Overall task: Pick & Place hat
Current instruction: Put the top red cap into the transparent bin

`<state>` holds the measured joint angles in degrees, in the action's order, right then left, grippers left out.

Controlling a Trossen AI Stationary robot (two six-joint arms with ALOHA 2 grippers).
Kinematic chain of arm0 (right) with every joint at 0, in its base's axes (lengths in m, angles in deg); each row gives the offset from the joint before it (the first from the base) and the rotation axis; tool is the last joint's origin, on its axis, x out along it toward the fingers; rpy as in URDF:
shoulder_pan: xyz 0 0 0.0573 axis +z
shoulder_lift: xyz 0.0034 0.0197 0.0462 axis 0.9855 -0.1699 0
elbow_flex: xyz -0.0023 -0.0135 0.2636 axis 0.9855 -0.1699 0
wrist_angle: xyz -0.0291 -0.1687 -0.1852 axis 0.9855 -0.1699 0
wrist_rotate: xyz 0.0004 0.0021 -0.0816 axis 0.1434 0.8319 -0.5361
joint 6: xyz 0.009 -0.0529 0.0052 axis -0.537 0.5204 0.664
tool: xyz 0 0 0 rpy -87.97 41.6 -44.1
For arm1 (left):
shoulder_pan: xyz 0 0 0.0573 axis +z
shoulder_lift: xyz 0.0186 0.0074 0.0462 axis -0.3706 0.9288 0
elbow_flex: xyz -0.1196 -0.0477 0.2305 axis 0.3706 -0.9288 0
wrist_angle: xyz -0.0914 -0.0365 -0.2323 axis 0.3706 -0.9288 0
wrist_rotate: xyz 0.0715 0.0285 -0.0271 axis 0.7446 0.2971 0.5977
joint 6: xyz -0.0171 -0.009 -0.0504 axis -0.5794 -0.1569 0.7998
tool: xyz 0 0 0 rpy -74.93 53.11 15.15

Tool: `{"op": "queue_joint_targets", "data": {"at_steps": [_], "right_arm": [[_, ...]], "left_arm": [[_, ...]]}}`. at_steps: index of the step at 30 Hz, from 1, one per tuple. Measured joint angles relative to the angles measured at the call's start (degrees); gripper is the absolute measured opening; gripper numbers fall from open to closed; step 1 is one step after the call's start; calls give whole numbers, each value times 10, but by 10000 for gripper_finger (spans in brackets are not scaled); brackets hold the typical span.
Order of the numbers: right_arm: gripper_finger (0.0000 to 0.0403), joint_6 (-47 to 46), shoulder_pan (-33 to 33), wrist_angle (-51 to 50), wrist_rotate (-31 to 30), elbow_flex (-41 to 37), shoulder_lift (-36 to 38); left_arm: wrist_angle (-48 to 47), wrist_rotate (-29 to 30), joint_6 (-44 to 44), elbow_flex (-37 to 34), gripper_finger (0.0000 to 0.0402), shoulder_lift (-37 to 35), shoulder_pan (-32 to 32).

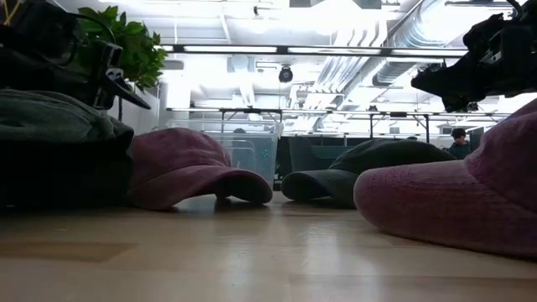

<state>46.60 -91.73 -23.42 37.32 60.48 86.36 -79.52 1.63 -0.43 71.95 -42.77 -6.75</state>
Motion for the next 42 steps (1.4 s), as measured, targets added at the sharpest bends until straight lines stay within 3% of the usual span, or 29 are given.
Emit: {"op": "queue_joint_targets", "data": {"at_steps": [9, 15, 27, 37, 42], "right_arm": [[0, 0, 0, 0, 0, 0, 0], [0, 0, 0, 0, 0, 0, 0], [0, 0, 0, 0, 0, 0, 0], [0, 0, 0, 0, 0, 0, 0], [0, 0, 0, 0, 0, 0, 0]], "left_arm": [[-9, -56, 41, 40, 241, 87, 0], [-67, -27, 56, 81, 241, 160, 0], [-38, -50, 12, 114, 241, 301, 0], [54, -139, 9, 114, 241, 347, 0], [60, -155, 9, 114, 241, 348, 0]]}}
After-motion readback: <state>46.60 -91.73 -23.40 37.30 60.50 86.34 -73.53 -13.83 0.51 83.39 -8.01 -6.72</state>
